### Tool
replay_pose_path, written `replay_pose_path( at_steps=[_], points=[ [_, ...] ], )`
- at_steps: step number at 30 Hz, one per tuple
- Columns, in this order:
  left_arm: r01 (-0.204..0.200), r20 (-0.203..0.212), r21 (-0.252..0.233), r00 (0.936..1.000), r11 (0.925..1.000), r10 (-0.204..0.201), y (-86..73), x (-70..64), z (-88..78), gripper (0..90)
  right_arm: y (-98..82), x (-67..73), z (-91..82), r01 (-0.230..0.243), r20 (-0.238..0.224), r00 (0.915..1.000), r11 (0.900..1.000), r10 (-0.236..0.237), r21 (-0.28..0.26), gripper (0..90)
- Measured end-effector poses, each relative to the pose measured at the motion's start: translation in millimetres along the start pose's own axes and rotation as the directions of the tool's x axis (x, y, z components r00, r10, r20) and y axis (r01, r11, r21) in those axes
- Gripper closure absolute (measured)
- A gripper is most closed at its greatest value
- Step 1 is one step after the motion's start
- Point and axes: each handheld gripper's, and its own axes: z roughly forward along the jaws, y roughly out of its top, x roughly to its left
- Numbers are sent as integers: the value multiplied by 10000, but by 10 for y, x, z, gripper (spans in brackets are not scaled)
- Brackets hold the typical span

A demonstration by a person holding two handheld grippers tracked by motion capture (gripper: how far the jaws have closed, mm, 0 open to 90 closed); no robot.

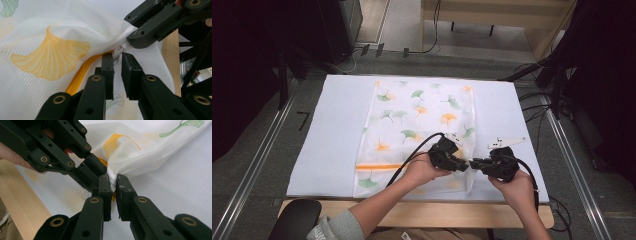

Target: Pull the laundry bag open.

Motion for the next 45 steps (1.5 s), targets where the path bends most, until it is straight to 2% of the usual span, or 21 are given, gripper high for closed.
replay_pose_path(
  at_steps=[4, 5, 7, 11, 12, 15, 22, 28, 39, 41, 42, 43, 44, 45],
  points=[
    [-3, 50, 41, 10000, 10000, 3, 11, -8, -7, 848, -2, -1, 4, -4, 12, 10000, 10000, 4, 26, 853],
    [120, 62, -15, 9999, 9999, -119, 12, -4, -1, 849, 0, -1, 4, -21, -4, 10000, 10000, 21, 31, 854],
    [171, -21, 26, 9999, 9999, -171, 17, 6, 7, 824, 1, 5, 7, -33, -20, 10000, 10000, 33, 50, 854],
    [-138, -188, -22, 9997, 9999, 138, 16, -11, 10, 837, 3, 8, 5, -65, -88, 9999, 10000, 65, 52, 855],
    [-125, -214, -72, 9997, 9999, 123, 17, -18, 13, 868, 3, 3, 2, -86, -160, 9998, 10000, 86, 20, 855],
    [-125, -196, 2, 9997, 9999, 125, 21, -15, 14, 881, 3, 5, 3, -84, -167, 9998, 10000, 85, 41, 856],
    [104, 54, 37, 9999, 9999, -104, 19, 13, -6, 900, 4, 11, 2, -57, -225, 9997, 10000, 58, 51, 856],
    [87, 94, 39, 9999, 10000, -87, 17, 17, -24, 900, 0, 2, 3, -62, -282, 9996, 10000, 64, 68, 857],
    [402, 131, 83, 9991, 9992, -403, 16, 63, -23, 900, 5, 17, -15, -125, -244, 9996, 9999, 124, -12, 857],
    [320, 78, 123, 9995, 9994, -321, 17, 60, -29, 900, 4, 12, -20, -95, -237, 9997, 10000, 94, -25, 857],
    [411, -175, 217, 9990, 9989, -407, 9, 73, -29, 900, 1, 7, -27, -105, -255, 9996, 9999, 104, -30, 857],
    [411, -175, 217, 9990, 9989, -407, 9, 73, -29, 900, 1, 7, -27, -105, -255, 9996, 9999, 104, -30, 857],
    [387, -286, 358, 9989, 9986, -377, -2, 105, -36, 900, -1, 4, -35, -120, -254, 9996, 9999, 118, -82, 857],
    [534, -309, 412, 9982, 9977, -522, -19, 148, -45, 900, -5, -2, -49, -118, -235, 9997, 9999, 116, -83, 857]
  ],
)
